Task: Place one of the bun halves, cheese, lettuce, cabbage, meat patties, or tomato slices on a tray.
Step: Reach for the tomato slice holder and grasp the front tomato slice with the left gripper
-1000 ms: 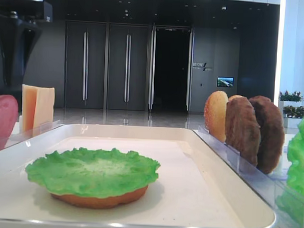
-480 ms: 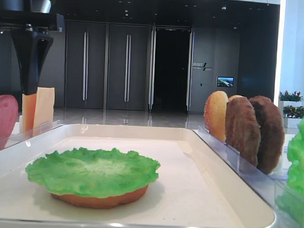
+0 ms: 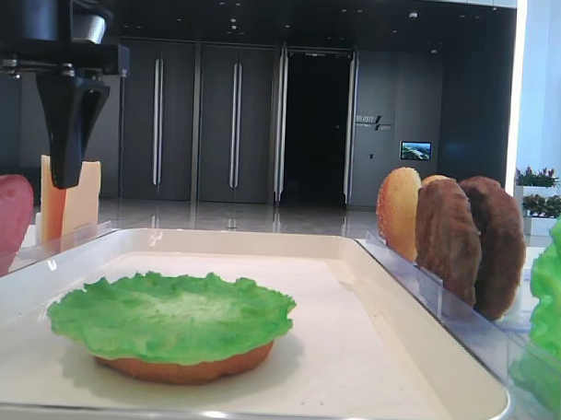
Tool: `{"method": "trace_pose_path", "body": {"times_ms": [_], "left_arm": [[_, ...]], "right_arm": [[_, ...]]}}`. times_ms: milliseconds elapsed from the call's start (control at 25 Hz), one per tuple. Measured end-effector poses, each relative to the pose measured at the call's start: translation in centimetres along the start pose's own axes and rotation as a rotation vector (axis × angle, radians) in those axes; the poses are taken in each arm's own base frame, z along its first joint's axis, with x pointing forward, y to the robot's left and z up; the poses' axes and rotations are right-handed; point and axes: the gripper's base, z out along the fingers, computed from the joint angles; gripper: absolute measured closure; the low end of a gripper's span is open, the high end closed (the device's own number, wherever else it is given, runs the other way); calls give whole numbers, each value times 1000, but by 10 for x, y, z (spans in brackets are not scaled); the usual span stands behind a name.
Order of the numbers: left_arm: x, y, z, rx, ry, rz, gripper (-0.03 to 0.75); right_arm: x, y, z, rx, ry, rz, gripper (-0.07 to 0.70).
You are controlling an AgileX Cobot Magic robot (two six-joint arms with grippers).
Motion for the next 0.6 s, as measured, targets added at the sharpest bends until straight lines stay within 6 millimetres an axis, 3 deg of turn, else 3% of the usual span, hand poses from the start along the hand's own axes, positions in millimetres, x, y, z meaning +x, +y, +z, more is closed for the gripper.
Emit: {"method": "trace_pose_path", "body": {"times_ms": [320, 600], "left_arm": [[0, -1, 18, -28, 48, 9, 160], [0, -1, 18, -28, 47, 9, 160]], "right_arm": [[0, 0, 0, 0, 0, 0, 192], [0, 0, 0, 0, 0, 0, 192]]}}
